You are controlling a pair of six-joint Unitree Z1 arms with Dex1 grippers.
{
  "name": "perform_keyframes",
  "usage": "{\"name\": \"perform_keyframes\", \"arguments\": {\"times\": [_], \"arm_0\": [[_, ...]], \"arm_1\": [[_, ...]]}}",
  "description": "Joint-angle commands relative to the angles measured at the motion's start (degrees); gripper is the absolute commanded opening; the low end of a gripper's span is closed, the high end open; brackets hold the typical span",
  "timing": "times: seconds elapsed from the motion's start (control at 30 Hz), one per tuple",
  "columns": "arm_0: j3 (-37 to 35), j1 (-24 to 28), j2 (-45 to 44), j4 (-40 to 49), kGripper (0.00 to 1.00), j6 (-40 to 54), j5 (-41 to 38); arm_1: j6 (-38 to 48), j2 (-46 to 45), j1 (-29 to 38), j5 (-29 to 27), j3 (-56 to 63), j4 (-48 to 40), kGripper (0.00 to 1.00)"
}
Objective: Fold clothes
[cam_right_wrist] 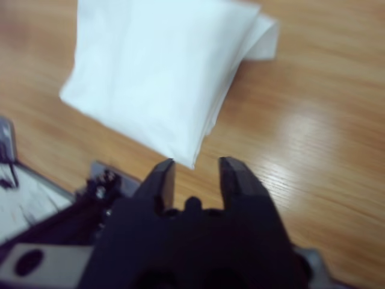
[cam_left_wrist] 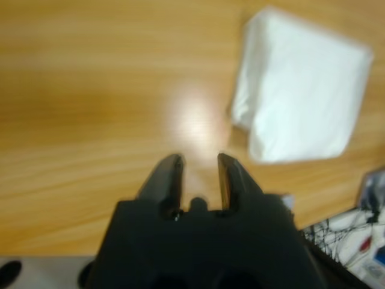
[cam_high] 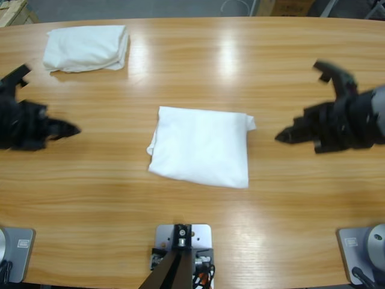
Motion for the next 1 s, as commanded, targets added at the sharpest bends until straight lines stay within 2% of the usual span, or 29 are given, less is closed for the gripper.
{"name": "perform_keyframes", "arguments": {"times": [0.03, 0.13, 0.37, 0.5, 0.73, 0.8, 1.0], "arm_0": [[-0.29, 0.5, -1.93, 18.6, 0.991, 1.89, 1.31], [1.1, 0.5, -7.1, 19.9, 0.991, 1.89, 1.33], [6.48, 0.5, -12.9, 19.86, 0.991, 1.88, -0.46], [7.01, 0.5, -14.64, 19.65, 0.989, 2.44, -1.1], [7.78, 0.5, -16.63, 19.46, 0.987, 2.68, -1.87], [8.15, 0.5, -16.73, 18.63, 0.987, 2.75, -1.89], [9.08, 0.5, -16.61, 16.77, 0.987, 2.95, -2.06]], "arm_1": [[15.1, 19.8, 7.12, -6.27, -19.21, 11.95, 1.0], [19.67, 28.06, 10.26, -7.5, -27.59, 17.01, 1.0], [21.88, 39.89, 12.21, -6.52, -36.77, 17.43, 1.0], [22.25, 45.5, 12.39, -6.47, -38.68, 16.91, 1.0], [22.64, 48.92, 12.39, -6.45, -38.54, 14.06, 1.0], [22.34, 48.57, 12.39, -6.24, -37.59, 10.82, 1.0], [14.78, 44.02, 12.39, -7.31, -21.61, 2.63, 0.996]]}}
